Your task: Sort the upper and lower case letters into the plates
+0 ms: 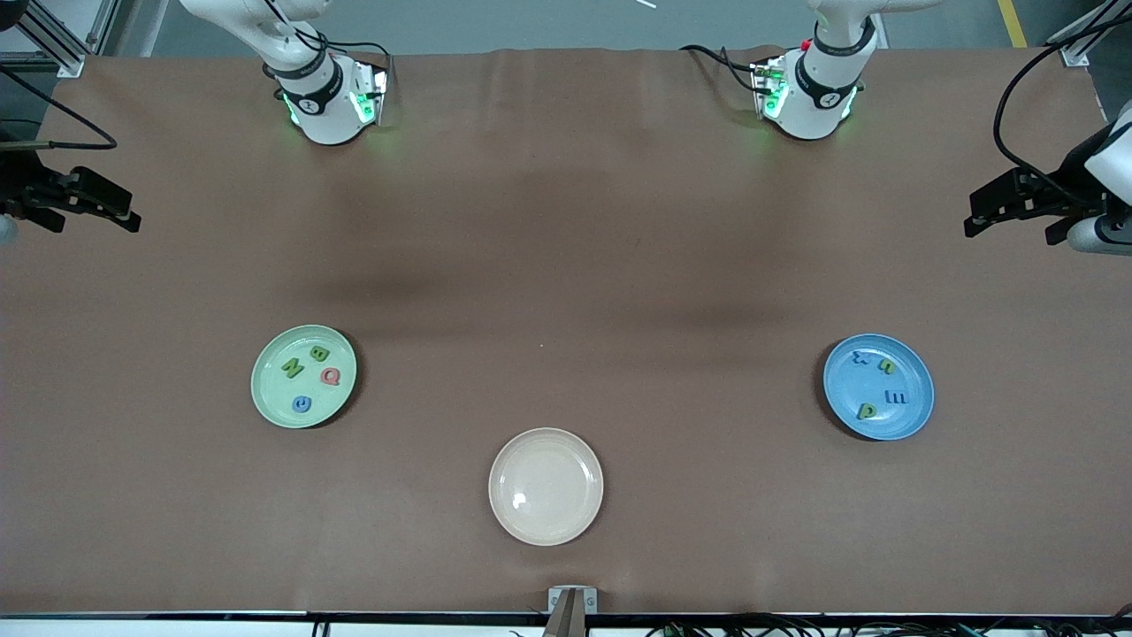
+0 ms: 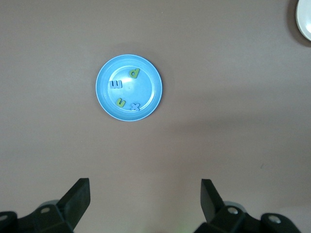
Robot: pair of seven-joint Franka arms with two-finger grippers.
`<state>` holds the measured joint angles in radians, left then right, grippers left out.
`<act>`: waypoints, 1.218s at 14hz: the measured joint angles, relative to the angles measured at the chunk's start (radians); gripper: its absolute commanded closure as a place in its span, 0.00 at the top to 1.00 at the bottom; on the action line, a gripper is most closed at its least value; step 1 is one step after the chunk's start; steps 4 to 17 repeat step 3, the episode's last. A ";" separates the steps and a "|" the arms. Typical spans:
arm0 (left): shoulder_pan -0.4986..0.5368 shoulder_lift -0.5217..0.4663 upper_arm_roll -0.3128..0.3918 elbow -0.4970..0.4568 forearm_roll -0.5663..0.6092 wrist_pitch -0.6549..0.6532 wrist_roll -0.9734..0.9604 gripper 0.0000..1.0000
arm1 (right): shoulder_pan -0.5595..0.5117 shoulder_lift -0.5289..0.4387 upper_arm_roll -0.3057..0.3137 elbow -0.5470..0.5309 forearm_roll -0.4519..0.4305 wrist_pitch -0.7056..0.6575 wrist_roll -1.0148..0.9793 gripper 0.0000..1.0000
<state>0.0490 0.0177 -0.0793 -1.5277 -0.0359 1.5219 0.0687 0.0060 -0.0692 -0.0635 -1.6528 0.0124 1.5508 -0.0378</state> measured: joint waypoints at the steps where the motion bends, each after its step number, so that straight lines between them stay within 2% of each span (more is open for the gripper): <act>1: 0.000 0.000 0.000 0.000 0.000 0.000 -0.001 1.00 | 0.000 0.000 0.000 0.000 0.000 0.000 0.000 1.00; 17: 0.000 0.000 0.000 0.000 0.000 0.000 -0.001 1.00 | 0.000 0.000 0.000 0.000 0.000 0.000 0.000 1.00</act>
